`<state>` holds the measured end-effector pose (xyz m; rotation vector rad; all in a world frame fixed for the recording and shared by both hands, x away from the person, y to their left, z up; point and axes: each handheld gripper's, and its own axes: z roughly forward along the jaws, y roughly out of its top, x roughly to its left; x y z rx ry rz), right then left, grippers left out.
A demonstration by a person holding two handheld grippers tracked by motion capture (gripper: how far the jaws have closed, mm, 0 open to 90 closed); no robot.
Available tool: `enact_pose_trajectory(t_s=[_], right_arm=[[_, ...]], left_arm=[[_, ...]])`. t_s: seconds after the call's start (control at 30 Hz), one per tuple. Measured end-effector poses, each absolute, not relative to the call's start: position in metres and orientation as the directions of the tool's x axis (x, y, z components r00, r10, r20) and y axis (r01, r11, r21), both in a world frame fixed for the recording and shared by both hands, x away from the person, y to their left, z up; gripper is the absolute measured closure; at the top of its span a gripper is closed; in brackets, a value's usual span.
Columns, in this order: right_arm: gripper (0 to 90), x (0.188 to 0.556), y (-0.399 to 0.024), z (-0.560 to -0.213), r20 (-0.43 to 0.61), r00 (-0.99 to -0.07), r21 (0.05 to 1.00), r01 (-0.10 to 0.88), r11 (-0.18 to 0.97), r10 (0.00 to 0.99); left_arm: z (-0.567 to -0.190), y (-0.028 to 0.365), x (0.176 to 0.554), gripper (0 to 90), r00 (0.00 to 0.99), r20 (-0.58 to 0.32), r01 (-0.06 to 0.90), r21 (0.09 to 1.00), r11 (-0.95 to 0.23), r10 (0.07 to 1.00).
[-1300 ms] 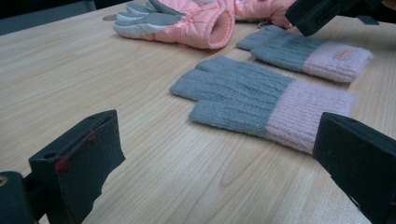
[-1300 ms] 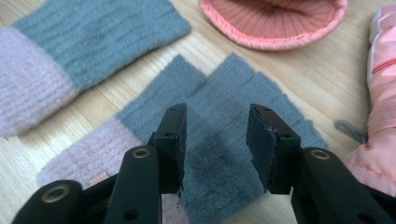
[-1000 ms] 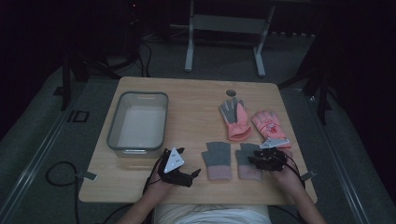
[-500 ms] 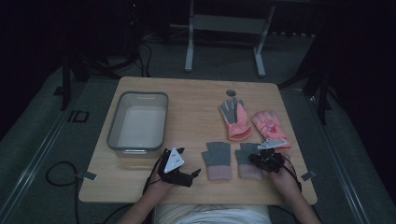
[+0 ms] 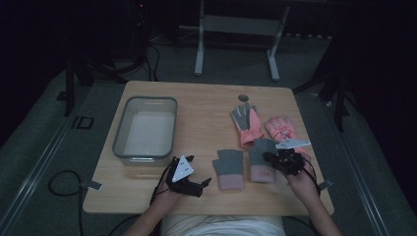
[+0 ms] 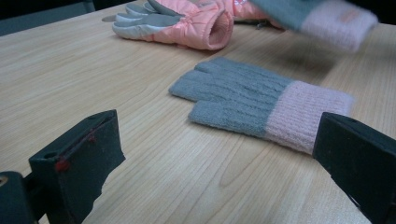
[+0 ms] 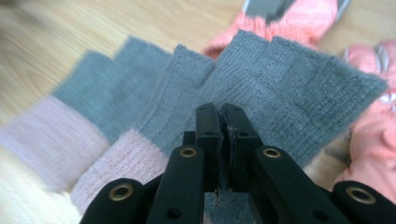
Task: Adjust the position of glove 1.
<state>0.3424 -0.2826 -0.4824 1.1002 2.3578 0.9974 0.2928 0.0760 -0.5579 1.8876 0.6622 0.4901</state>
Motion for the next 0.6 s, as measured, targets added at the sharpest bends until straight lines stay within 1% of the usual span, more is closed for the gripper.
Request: enact_pose_trajectory(t_s=[0.37, 0.5, 0.6], right_arm=[[86.0, 0.341, -0.267, -0.432, -0.012, -0.699, 0.788, 0.434, 0.437, 0.715], [85.9, 0.340, -0.254, -0.424, -0.014, -0.728, 0.796, 0.406, 0.448, 0.685], [85.9, 0.339, -0.243, -0.426, -0.008, -0.747, 0.794, 0.400, 0.458, 0.665]], left_arm=[[-0.558, 0.077, 0.294, 1.1, 0.764, 0.029, 0.224, 0.925, -0.308, 0.645], [-0.558, 0.079, 0.294, 1.1, 0.764, 0.019, 0.229, 0.927, -0.298, 0.645], [-0.558, 0.078, 0.294, 1.1, 0.765, 0.022, 0.227, 0.926, -0.301, 0.644]])
